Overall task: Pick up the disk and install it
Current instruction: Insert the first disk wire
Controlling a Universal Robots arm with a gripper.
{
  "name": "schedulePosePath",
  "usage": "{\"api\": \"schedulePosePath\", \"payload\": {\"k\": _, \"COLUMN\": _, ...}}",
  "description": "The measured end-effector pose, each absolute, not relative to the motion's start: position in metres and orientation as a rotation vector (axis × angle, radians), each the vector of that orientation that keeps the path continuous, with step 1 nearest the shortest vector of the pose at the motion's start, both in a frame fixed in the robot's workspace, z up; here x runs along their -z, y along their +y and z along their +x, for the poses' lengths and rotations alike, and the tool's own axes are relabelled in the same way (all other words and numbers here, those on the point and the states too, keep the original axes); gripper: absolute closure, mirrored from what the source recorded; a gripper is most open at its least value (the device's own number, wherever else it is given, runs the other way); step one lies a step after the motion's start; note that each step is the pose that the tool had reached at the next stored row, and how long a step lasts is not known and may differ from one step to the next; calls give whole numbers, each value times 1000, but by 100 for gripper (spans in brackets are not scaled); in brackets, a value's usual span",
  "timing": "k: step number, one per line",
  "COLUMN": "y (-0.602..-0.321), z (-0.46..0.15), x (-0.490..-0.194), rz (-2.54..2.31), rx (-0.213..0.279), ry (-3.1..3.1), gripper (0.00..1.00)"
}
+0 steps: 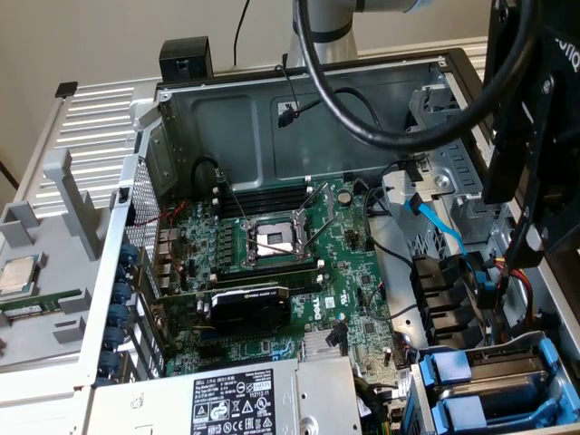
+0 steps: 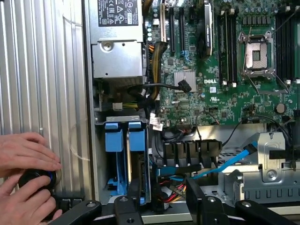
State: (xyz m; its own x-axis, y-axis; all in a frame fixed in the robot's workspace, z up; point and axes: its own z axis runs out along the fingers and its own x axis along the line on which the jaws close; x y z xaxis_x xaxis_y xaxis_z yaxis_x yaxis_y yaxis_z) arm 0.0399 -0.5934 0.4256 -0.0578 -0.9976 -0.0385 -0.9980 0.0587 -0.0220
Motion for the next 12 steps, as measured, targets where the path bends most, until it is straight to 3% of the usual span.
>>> {"api": "schedulePosePath", "payload": {"k": 12, "y": -582, "z": 45, "x": -424, "rz": -2073, "rx": -6, "ry": 2297, "gripper": 49}}
